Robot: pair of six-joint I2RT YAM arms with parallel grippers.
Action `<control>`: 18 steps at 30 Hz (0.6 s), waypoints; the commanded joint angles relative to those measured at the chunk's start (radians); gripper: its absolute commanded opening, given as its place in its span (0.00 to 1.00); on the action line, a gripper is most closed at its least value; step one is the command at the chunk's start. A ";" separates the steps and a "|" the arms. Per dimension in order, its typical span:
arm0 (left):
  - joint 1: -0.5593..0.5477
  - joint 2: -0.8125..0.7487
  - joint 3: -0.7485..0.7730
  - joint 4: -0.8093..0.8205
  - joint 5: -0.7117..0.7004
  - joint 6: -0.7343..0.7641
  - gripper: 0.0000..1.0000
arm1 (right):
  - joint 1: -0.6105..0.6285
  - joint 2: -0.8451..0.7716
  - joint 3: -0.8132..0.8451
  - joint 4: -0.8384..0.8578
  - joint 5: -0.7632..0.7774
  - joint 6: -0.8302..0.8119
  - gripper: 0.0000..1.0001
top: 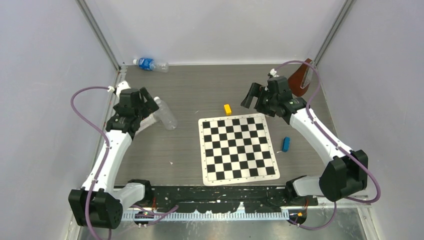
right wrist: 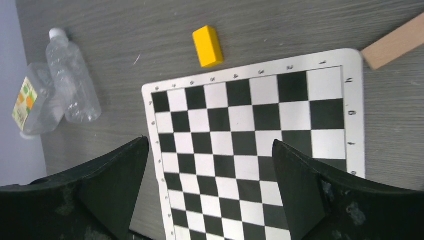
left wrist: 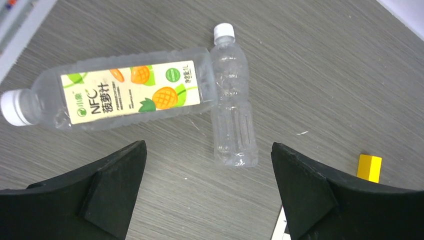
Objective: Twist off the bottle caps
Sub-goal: Pick up the plastic bottle from the corner of the board.
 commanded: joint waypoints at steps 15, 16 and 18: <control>0.013 0.050 -0.072 0.367 0.106 -0.220 0.95 | -0.037 -0.240 -0.162 0.192 0.261 0.047 1.00; 0.012 0.074 -0.055 0.370 0.105 -0.239 0.95 | -0.038 -0.240 -0.158 0.188 0.266 0.039 1.00; 0.012 0.121 -0.010 0.370 0.110 -0.249 0.94 | -0.038 -0.237 -0.142 0.169 0.272 0.040 1.00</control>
